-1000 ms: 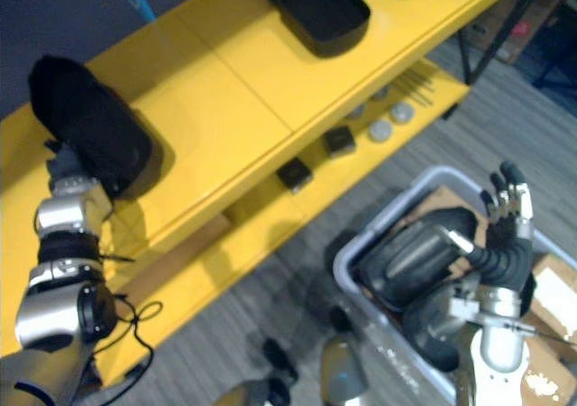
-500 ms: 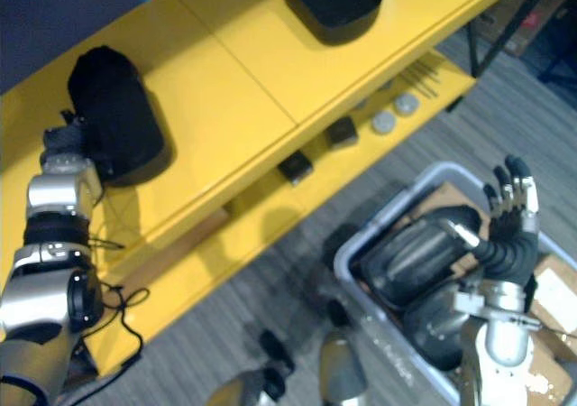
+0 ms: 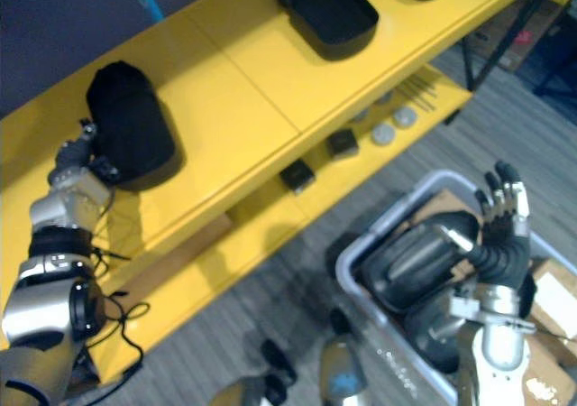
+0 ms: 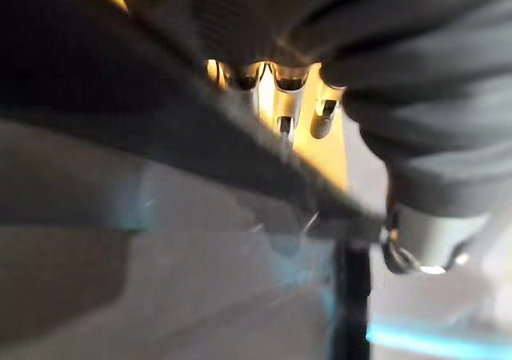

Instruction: Walk over and take plastic housings, then place them on the shelf

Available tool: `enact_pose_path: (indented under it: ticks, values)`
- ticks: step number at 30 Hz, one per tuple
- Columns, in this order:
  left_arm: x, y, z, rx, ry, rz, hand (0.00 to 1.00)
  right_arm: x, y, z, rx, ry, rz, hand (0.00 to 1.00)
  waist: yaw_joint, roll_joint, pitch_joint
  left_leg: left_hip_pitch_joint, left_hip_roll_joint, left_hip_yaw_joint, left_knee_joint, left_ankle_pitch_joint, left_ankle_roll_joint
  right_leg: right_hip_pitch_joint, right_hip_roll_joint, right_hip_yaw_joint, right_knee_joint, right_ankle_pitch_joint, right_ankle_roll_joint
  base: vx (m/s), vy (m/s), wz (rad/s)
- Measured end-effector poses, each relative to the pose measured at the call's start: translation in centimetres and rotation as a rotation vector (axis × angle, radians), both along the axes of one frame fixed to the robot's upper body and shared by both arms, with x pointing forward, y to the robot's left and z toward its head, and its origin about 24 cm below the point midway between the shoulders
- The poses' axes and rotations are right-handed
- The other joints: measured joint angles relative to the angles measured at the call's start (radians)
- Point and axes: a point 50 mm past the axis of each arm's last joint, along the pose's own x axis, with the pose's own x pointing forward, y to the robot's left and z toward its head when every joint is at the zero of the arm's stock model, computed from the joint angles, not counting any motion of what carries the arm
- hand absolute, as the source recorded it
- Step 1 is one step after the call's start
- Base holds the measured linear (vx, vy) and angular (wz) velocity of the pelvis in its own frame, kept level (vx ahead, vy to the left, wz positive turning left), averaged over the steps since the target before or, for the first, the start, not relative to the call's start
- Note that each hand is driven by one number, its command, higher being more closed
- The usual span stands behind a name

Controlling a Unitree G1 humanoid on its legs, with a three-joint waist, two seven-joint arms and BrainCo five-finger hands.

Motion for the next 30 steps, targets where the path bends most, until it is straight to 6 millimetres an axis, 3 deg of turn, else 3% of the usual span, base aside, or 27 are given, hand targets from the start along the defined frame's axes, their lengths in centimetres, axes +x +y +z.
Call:
enact_pose_path:
  ticks: [5, 12, 22, 27, 30]
  values:
    - [-0.5, -0.9, -2.2, -0.207, -0.131, 0.031, 0.00, -0.2, 1.0, 0.1, 0.018, -0.014, 0.035, 0.00, -0.007, 0.003, -0.024, 0.033, -0.001, -0.003, -0.020, 0.000, 0.000, 0.044, -0.001, -0.020, -0.027, 0.001, 0.001, 0.02, -0.003, 0.05]
    - [-0.7, -2.5, -4.1, -0.297, -0.145, 0.122, 0.00, -0.2, 2.0, -0.6, 0.052, 0.007, 0.070, 0.00, -0.011, 0.002, -0.097, 0.054, -0.001, -0.010, -0.028, 0.006, -0.005, 0.073, 0.000, -0.029, -0.057, 0.002, 0.001, 0.04, -0.005, 0.03]
    - [-2.1, -1.5, 1.5, -0.024, -0.417, 0.230, 0.00, -0.7, 3.3, -1.9, 0.121, 0.049, 0.151, 0.00, -0.010, 0.005, -0.176, 0.106, 0.000, -0.038, -0.071, 0.019, -0.012, 0.140, 0.005, -0.055, -0.106, 0.010, -0.002, 0.01, -0.011, 0.05]
    - [-5.4, 0.1, -0.8, 0.179, -0.404, 0.266, 0.00, -0.6, 3.8, -2.1, 0.162, 0.045, 0.151, 0.00, -0.005, 0.010, -0.208, 0.107, 0.001, -0.084, -0.104, 0.047, -0.013, 0.164, 0.007, -0.104, -0.142, 0.025, -0.008, -0.01, -0.032, 0.23]
    - [-7.7, 0.7, -3.0, 0.258, -0.352, 0.275, 0.00, -0.6, 3.6, -2.2, 0.180, 0.047, 0.116, 0.00, 0.028, 0.002, -0.217, 0.114, 0.003, -0.092, -0.106, 0.051, -0.014, 0.186, 0.009, -0.111, -0.167, 0.036, -0.013, -0.02, -0.025, 0.11]
